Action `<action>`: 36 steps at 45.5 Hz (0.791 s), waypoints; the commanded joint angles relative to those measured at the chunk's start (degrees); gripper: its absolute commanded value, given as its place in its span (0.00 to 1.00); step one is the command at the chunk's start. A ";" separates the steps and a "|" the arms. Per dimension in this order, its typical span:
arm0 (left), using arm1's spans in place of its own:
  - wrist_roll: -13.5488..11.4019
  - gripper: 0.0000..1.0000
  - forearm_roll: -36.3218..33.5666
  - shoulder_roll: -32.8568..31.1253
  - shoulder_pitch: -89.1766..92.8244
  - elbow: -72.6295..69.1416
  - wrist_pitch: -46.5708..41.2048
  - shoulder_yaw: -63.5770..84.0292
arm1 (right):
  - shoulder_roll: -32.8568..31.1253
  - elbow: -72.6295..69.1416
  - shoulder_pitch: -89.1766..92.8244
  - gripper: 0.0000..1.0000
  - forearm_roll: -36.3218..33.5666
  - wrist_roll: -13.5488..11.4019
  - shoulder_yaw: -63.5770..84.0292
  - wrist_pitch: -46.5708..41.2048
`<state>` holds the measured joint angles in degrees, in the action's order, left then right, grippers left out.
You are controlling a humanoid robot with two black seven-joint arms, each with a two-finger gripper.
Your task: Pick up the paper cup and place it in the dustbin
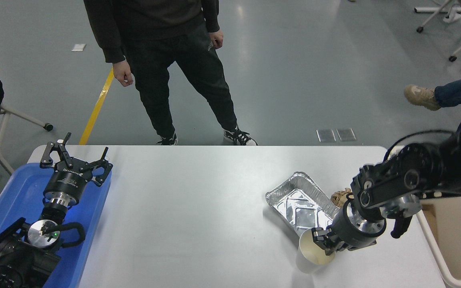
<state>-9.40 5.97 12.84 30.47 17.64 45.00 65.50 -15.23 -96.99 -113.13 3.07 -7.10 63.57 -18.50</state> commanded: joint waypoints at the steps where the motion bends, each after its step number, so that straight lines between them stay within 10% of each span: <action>1: 0.00 0.99 0.01 0.16 -0.15 0.03 0.00 0.07 | -5.94 -2.24 -19.21 0.00 -0.70 -0.11 3.40 -13.40; 36: -0.09 0.99 0.10 -0.01 -0.06 -0.06 0.00 0.07 | -9.19 3.90 -38.84 0.00 6.76 -0.46 14.65 -26.50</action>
<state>-9.40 6.01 12.88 30.40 17.66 45.00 65.57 -22.12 -97.78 -152.76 4.12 -7.49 73.47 -43.98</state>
